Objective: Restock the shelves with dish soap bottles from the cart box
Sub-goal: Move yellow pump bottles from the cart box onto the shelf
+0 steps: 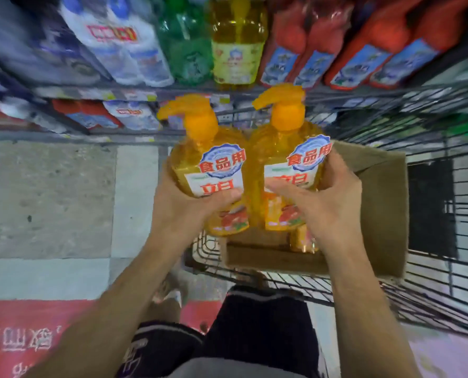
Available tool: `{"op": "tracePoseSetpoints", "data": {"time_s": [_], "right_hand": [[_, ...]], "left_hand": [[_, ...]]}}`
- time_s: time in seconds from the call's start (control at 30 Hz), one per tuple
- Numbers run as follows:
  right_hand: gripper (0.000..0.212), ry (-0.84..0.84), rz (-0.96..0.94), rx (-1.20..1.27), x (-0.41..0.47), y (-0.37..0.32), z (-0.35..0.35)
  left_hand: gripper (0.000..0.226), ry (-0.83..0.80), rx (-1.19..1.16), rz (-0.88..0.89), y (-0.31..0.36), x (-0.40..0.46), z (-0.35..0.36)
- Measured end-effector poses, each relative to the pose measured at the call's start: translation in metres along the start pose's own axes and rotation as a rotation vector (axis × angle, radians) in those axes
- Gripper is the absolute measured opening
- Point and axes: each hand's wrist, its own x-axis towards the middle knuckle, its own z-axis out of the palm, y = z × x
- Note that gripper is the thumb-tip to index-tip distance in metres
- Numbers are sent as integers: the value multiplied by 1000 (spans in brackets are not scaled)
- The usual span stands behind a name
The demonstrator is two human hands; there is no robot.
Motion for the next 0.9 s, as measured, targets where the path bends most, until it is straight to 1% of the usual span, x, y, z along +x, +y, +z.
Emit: {"op": "tracePoseSetpoints", "data": {"time_s": [0.13,0.27,0.43,0.53,0.6,0.7,0.83,0.9], "right_hand": [[59,-18,-123,113,-48,-60,48],[55,-55,-258,210,-95,-121,109],[60,-90,-400,261,-153,-193,190],[53,-118,-469,273,-187,-238,231],[48,-145,-509,287,-208,-265,254],[49,-176,-561,321,-231,-304,279],[55,-192,-641,314,-244,-349,310],[61,-193,-682,323,-247,-372,324]], "left_hand": [[93,54,-50,153,47,-20,-76],[86,129,-46,323,85,-43,-170],[80,234,-93,492,126,-73,-286],[71,311,-78,596,149,-89,-346],[73,387,-49,651,162,-98,-383],[80,487,-23,720,183,-106,-426],[59,569,-18,823,217,-115,-468],[55,581,-22,861,235,-115,-488]]}}
